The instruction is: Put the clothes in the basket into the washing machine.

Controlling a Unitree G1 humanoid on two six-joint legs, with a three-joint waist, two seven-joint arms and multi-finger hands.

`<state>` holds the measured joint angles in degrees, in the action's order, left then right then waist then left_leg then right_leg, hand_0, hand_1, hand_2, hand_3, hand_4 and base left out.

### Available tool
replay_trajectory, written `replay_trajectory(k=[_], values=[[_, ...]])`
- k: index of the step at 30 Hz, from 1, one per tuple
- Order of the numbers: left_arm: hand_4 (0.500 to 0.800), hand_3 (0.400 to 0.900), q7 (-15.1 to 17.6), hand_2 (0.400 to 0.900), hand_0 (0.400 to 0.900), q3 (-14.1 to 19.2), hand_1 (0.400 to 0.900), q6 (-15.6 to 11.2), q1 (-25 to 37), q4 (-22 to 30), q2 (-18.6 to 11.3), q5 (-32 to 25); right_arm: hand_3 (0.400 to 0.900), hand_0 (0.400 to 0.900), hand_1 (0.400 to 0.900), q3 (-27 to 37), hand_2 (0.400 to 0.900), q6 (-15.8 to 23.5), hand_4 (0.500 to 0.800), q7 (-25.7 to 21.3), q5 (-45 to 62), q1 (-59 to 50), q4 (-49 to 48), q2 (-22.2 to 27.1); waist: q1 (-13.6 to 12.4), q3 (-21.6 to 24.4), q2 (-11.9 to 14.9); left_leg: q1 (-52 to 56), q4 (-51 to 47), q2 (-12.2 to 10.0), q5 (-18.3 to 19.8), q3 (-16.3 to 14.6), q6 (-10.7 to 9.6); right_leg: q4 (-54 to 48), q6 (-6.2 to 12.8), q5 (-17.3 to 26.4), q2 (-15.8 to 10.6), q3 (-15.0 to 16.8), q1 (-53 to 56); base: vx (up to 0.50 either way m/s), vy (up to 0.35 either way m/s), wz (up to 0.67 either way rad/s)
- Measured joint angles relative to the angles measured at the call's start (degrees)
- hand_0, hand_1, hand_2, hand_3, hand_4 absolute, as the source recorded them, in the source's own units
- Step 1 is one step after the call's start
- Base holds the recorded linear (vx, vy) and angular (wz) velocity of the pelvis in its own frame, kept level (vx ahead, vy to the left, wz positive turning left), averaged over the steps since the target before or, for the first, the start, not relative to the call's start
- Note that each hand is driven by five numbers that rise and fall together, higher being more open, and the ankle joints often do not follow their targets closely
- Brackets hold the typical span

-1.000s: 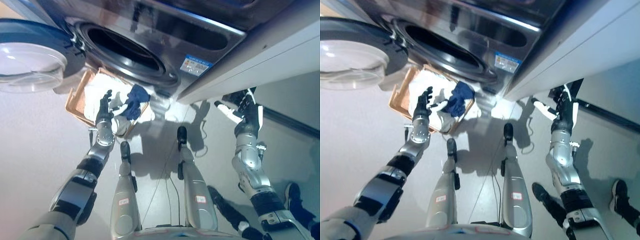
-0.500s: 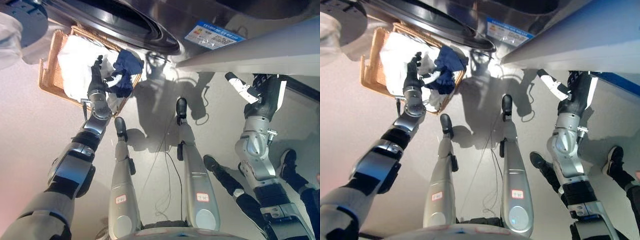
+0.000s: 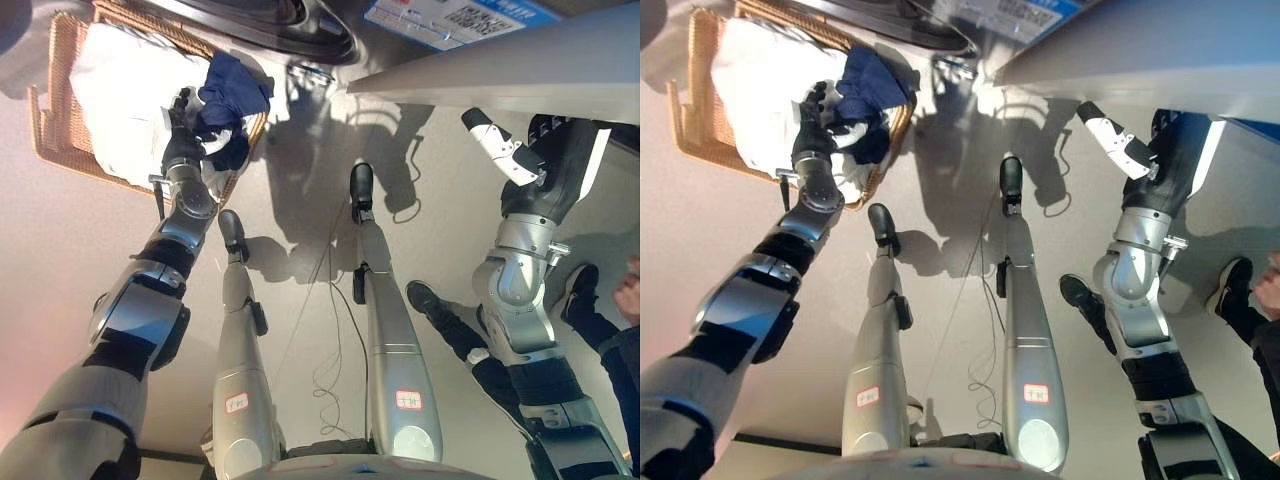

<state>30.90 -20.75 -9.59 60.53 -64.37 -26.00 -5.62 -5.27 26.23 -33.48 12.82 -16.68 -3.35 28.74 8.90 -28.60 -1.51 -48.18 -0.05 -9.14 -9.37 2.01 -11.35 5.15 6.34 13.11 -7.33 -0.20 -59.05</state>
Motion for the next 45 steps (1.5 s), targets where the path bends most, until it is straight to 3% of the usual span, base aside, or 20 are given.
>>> replay_trajectory(k=[5,6,9,17,27,36,45], values=[[0.8,0.9,1.52,0.9,0.9,-3.89,0.9,1.12,4.54,-0.76,-2.32,3.57,0.9,0.9,0.9,0.6,0.9,0.36,0.8,-0.78,-0.07,0.31,-3.89,0.7,1.04,0.0,0.02,-4.26,-0.1,0.04,-0.89,0.94,-0.09,0.01,-0.2,0.3,0.1,0.0,-3.64,-0.02,-0.027,0.01],[0.735,0.792,1.62,0.792,0.792,-4.5,0.792,1.39,5.35,-0.91,-2.93,3.79,0.9,0.9,0.9,0.67,0.9,0.99,0.8,-1.09,-0.07,0.34,-4.34,0.89,1.07,-0.01,0.04,-4.98,-0.1,0.04,-1.0,0.96,-0.15,-0.04,-0.1,0.5,0.1,0.0,-4.32,0.0,0.0,0.0],[0.5,0.4,2.58,0.4,0.4,-4.65,0.4,2.01,7.06,-2.06,-3.39,4.69,0.9,0.9,0.9,1.05,0.9,1.37,0.8,-1.21,-0.12,0.35,-4.91,1.08,1.12,-0.02,0.05,-6.24,0.35,0.05,-1.07,1.21,-0.2,-0.05,-0.15,0.67,0.09,-0.03,-5.23,-0.01,0.002,0.03],[0.5,0.4,4.75,0.4,0.4,-4.75,0.4,2.64,9.36,-2.34,-4.8,5.86,0.9,0.9,0.9,2.38,0.9,1.83,0.8,-1.3,-0.61,0.46,-5.8,1.26,1.45,-0.01,0.07,-8.61,0.98,0.14,-1.14,1.57,-0.18,-0.03,-0.21,0.72,0.04,-0.04,-6.91,0.0,0.001,0.01],[0.5,0.4,4.75,0.4,0.4,-4.45,0.4,3.09,8.33,-2.11,-4.83,5.68,0.9,0.9,0.9,1.79,0.9,1.0,0.8,-1.07,-0.59,0.16,-4.77,1.36,1.62,-0.01,0.09,-7.4,1.86,0.11,-0.99,1.62,-0.37,1.05,-0.44,0.93,0.05,-0.07,-5.86,0.0,0.007,0.0],[0.5,0.4,2.89,0.4,0.4,-3.46,0.4,1.81,-0.88,1.65,-0.55,3.21,0.9,0.9,0.9,-1.09,0.9,-2.92,0.8,0.74,-0.47,-2.43,5.19,1.46,0.66,-0.18,0.41,3.1,1.73,0.3,-0.43,0.8,0.01,2.34,-0.2,-0.52,-0.16,-0.09,3.48,0.01,0.005,0.01],[0.5,0.4,0.07,0.4,0.4,-0.05,0.4,1.57,-8.62,4.06,3.99,0.68,0.9,0.9,0.9,-2.35,0.9,-5.63,0.8,2.44,1.72,-1.48,12.92,1.31,-1.48,-0.19,0.36,14.92,-1.34,0.28,-0.52,0.26,0.05,1.81,-0.17,-1.5,-0.25,-0.28,14.06,0.04,0.007,0.02]])
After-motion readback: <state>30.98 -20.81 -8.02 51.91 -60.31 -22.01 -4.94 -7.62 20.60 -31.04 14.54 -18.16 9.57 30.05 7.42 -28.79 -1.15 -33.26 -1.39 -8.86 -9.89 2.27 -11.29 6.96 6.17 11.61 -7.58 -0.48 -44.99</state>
